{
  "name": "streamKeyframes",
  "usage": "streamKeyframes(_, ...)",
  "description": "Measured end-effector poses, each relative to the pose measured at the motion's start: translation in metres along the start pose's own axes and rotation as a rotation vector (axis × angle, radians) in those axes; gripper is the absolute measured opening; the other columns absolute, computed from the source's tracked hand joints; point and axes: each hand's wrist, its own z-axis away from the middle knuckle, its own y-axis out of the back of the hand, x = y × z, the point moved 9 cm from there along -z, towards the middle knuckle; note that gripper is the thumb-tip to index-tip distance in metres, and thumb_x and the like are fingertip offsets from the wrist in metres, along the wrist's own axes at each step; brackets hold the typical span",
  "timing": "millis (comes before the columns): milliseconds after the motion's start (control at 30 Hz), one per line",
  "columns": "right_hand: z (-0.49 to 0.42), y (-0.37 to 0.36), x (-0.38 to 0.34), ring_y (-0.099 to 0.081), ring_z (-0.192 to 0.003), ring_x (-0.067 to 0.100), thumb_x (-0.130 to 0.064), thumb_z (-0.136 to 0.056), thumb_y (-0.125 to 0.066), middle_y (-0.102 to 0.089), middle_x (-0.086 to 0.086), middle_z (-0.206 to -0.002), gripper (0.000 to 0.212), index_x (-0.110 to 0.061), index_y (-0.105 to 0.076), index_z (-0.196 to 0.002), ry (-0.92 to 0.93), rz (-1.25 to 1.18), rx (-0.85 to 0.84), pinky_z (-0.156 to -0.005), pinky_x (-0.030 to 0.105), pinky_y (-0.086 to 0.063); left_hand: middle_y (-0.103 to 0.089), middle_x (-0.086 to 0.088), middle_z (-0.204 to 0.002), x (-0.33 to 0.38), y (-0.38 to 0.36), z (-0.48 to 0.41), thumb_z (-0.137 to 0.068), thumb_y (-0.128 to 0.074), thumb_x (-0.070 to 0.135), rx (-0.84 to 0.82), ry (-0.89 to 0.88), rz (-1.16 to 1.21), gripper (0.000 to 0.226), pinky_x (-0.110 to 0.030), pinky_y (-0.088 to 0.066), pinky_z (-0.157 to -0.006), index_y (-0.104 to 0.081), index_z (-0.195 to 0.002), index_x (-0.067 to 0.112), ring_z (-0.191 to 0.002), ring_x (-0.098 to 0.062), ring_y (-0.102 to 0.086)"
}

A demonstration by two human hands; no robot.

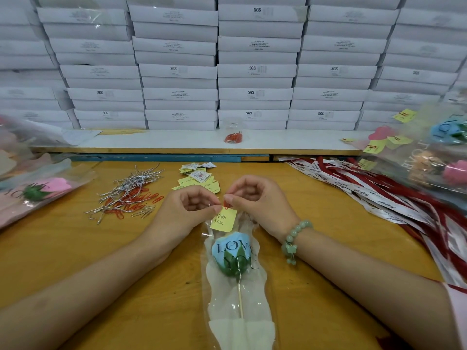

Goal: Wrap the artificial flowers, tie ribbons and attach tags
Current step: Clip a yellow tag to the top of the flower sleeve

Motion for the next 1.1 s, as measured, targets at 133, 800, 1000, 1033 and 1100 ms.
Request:
streamKeyframes(133,-0.001,0.009,0.000,-0.070,-0.077,0.020,-0.006,-0.082,-0.074,-0.073,0.014,-0.083,0.007,-0.007,-0.068,-0.085,0.001,-0.035,0.075,-0.075,0.029,-0.058,-0.073,-0.006,-0.081,0.000,-0.001,0.001,-0.077,-0.077,0.010,-0.016,0.008,-0.020,0.008,-0.015,-0.051,-0.063,-0.074,-0.082,0.015,-0.073,-0.011,-0.068)
streamKeyframes(800,0.003,0.003,0.003,-0.070,-0.071,0.014,-0.007,-0.083,-0.073,-0.073,0.014,-0.080,0.004,-0.009,-0.069,-0.083,-0.107,-0.144,0.069,-0.054,0.016,-0.052,-0.072,-0.003,-0.076,0.003,-0.002,0.001,-0.078,-0.076,0.007,-0.013,-0.018,-0.036,0.009,-0.014,-0.051,-0.064,-0.074,-0.080,0.015,-0.070,-0.010,-0.064)
streamKeyframes(1000,0.003,0.004,0.003,-0.071,-0.075,0.018,-0.006,-0.083,-0.072,-0.073,0.017,-0.082,0.004,-0.008,-0.069,-0.083,-0.099,-0.151,0.075,-0.053,0.013,-0.049,-0.072,-0.002,-0.076,0.005,-0.001,0.001,-0.078,-0.076,0.005,0.009,-0.025,-0.051,0.008,-0.014,-0.051,-0.065,-0.073,-0.082,0.012,-0.069,-0.009,-0.065)
streamKeyframes(1033,0.003,0.003,0.002,-0.071,-0.075,0.019,-0.006,-0.083,-0.072,-0.073,0.017,-0.082,0.004,-0.007,-0.069,-0.084,-0.097,-0.150,0.072,-0.056,0.015,-0.051,-0.072,-0.002,-0.076,0.005,-0.001,0.001,-0.078,-0.076,0.005,0.010,-0.026,-0.052,0.008,-0.014,-0.052,-0.065,-0.073,-0.082,0.012,-0.069,-0.009,-0.064)
streamKeyframes(1100,0.003,0.002,0.002,-0.071,-0.074,0.018,-0.006,-0.083,-0.072,-0.073,0.017,-0.082,0.004,-0.007,-0.069,-0.084,-0.094,-0.158,0.059,-0.058,0.017,-0.053,-0.071,-0.001,-0.075,0.005,-0.001,0.001,-0.078,-0.076,0.004,0.012,-0.029,-0.055,0.008,-0.013,-0.051,-0.065,-0.072,-0.081,0.011,-0.068,-0.008,-0.064)
